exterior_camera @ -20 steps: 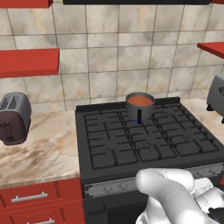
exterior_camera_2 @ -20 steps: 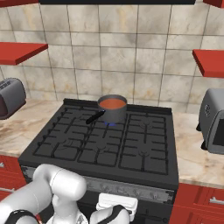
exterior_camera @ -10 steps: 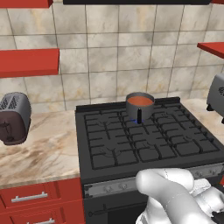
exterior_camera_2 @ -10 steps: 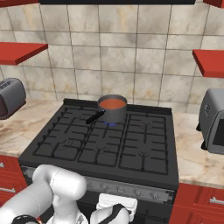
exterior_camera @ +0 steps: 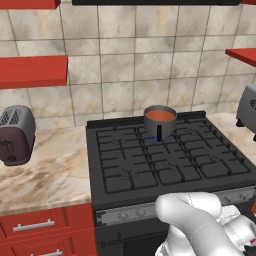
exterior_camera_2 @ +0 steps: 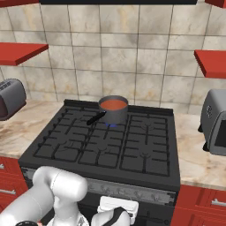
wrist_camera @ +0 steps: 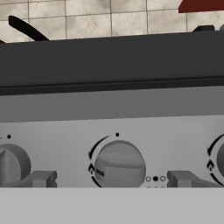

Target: Wait until the marinara sauce is simmered to a deep red color and then turn off the stove.

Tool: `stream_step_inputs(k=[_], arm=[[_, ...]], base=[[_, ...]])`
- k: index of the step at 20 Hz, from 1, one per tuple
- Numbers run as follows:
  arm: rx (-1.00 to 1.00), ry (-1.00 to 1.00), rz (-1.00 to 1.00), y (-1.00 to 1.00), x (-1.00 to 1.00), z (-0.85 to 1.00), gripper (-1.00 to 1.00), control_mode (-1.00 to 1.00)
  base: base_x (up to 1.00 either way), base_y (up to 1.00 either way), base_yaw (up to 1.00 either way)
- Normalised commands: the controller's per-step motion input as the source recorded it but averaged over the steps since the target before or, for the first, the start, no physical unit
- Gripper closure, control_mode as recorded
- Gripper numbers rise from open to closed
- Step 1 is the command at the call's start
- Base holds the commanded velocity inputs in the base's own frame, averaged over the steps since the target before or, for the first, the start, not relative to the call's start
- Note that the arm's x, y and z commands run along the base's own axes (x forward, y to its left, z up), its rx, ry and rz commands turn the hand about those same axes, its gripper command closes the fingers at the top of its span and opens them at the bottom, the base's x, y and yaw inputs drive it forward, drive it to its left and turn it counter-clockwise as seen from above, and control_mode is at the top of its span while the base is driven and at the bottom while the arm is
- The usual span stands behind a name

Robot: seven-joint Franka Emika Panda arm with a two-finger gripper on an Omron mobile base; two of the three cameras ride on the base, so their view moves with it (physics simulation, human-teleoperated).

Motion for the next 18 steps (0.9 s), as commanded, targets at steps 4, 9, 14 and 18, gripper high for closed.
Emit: stream_step_inputs(k=[4,9,14,18], arm=[[0.0,0.0,0.0,0.0,0.0,0.0,-1.0,-1.0],[0.0,0.0,0.0,0.0,0.0,0.02,-1.0,-1.0],[0.0,0.0,0.0,0.0,0.0,0.14,-1.0,-1.0],[0.0,0.0,0.0,0.0,0.0,0.12,-1.0,-1.0]], base=[[0.0,0.0,0.0],[0.0,0.0,0.0],[0.0,0.0,0.0],[0.0,0.0,0.0]])
